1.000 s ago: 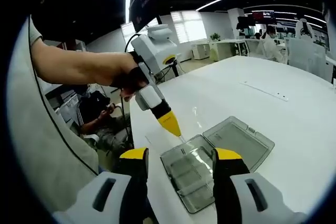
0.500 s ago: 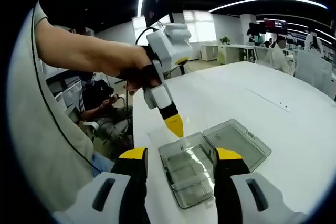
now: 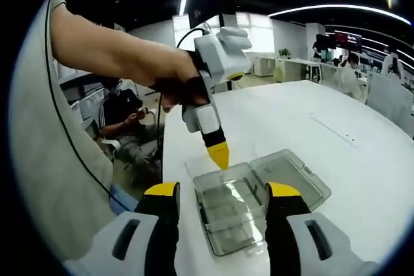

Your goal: Insert the divider into the dual guide fixture by aligning both edges with the guide slots and pushing it downward to the bottom, including one-sided entry, uneven engagement, binding, and posture correction.

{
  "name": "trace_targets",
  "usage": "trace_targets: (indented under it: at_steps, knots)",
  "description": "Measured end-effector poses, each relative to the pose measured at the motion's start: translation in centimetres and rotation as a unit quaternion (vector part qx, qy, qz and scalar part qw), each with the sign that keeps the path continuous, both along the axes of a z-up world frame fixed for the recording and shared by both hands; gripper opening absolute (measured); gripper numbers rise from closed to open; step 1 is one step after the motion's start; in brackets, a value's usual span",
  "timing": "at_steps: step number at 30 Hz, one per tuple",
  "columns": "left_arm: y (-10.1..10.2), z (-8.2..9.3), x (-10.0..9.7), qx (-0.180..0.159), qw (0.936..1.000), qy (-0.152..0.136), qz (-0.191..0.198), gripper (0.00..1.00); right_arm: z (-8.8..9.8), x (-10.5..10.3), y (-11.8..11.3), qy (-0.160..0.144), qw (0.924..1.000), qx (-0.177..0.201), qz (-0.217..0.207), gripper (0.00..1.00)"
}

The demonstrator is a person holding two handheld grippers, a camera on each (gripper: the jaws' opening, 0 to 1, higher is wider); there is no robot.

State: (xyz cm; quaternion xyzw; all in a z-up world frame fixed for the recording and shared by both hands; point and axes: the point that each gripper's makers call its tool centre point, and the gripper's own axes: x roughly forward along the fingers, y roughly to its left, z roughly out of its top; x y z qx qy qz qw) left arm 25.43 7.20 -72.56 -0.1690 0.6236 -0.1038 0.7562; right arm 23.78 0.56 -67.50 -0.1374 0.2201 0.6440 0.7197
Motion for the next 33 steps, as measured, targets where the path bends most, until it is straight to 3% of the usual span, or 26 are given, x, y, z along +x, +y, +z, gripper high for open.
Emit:
trace_targets:
  at_steps: [13, 33]
  knots:
    - [-0.9, -1.1, -0.1, 0.003, 0.9997, 0.022, -0.004, 0.01, -1.1, -0.3, -0.6, -0.002, 0.9999, -0.011, 0.009, 0.51]
    - [-0.4, -2.7, -0.5, 0.002, 0.9990, 0.043, 0.013, 0.01, -1.9, -0.5, -0.1, 0.010, 0.9994, -0.016, 0.027, 0.53]
